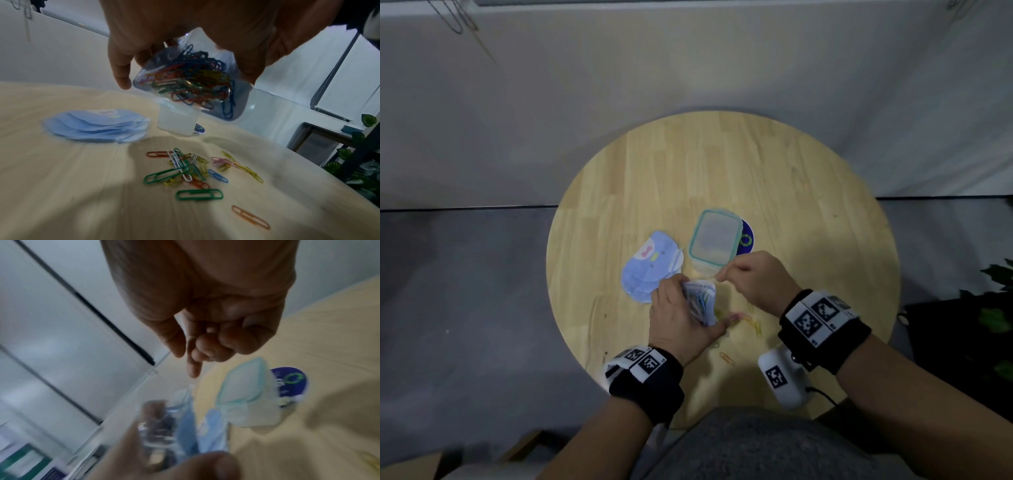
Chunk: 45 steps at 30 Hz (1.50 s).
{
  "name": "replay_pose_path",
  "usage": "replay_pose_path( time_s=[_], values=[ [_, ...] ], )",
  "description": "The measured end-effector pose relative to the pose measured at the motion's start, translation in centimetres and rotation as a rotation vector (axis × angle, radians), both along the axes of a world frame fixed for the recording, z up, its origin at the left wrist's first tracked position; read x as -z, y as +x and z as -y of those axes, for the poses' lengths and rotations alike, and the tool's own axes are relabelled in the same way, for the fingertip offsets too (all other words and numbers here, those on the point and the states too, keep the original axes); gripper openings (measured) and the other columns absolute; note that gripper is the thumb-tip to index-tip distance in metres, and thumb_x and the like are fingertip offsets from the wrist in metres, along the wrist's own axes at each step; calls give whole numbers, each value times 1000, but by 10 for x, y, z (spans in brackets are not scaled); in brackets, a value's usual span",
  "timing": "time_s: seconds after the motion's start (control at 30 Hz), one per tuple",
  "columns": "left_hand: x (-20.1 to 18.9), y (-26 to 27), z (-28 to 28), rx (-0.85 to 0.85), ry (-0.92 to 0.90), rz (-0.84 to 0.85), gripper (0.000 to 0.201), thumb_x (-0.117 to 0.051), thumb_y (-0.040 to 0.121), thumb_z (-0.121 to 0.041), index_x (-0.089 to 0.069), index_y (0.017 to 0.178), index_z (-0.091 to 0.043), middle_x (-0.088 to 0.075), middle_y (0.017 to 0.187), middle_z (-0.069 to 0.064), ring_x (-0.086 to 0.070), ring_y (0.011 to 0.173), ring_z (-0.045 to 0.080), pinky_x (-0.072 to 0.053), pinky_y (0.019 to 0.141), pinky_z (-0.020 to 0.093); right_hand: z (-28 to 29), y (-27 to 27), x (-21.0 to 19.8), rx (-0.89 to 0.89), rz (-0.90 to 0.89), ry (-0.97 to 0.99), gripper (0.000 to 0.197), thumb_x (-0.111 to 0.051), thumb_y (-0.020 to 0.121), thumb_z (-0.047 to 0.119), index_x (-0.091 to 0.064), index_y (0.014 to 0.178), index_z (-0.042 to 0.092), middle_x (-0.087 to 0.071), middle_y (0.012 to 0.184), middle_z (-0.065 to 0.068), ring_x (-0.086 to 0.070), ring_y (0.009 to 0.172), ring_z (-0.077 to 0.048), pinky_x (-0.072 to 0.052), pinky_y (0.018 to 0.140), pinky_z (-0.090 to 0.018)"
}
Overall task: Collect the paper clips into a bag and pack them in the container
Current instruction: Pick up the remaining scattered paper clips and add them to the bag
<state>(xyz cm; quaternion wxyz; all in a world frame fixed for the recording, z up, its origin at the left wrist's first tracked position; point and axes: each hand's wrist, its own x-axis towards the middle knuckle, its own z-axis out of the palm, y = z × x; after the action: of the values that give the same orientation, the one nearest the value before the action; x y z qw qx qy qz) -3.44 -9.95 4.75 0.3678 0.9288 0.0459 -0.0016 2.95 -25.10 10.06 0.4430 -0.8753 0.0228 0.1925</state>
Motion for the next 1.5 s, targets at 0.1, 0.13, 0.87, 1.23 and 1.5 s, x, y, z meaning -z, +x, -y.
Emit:
replay_pose_path(
  time_s=[0.1, 0.13, 0.87, 1.23, 1.5],
  values=[
    [4, -4, -7, -6, 31, -7, 88, -65, 47, -68, -43, 108, -9, -45, 98, 7, -47, 93, 29, -44, 77, 39, 22, 0, 31, 96, -105, -140, 8, -55, 79, 7, -63, 77, 7, -65, 79, -8, -57, 70, -25, -51, 70, -36],
    [6, -5, -11, -7, 46, -7, 87, -68, 46, -66, -42, 108, -11, -45, 98, 6, -47, 92, 28, -43, 77, 38, 30, -4, 43, 63, -163, -235, 12, -54, 78, 4, -62, 83, 10, -66, 89, -9, -60, 78, -28, -50, 72, -34],
    [14, -38, -52, 4, -11, 10, 75, -74, 49, -51, -31, 105, -26, -38, 101, 1, -36, 93, 13, -40, 77, 32, -12, -46, 113, -600, 6, -588, 43, -70, 73, 29, -53, 109, 13, -51, 114, -9, -50, 108, -30, -47, 88, -38],
    [10, -37, -46, 16, -26, -3, 75, -71, 47, -59, -30, 102, -29, -39, 99, 2, -34, 92, 12, -39, 77, 32, -10, -49, 113, -530, 60, -620, 30, -53, 75, 0, -60, 103, 8, -54, 109, -14, -52, 104, -34, -45, 83, -37],
    [17, -36, -47, 30, -7, -44, 82, -81, 48, -50, -31, 108, -27, -37, 101, -2, -37, 95, 14, -35, 78, 24, -13, -41, 108, -532, -40, -643, 24, -53, 81, 6, -58, 105, 6, -60, 109, -14, -58, 100, -34, -48, 83, -37]
  ],
)
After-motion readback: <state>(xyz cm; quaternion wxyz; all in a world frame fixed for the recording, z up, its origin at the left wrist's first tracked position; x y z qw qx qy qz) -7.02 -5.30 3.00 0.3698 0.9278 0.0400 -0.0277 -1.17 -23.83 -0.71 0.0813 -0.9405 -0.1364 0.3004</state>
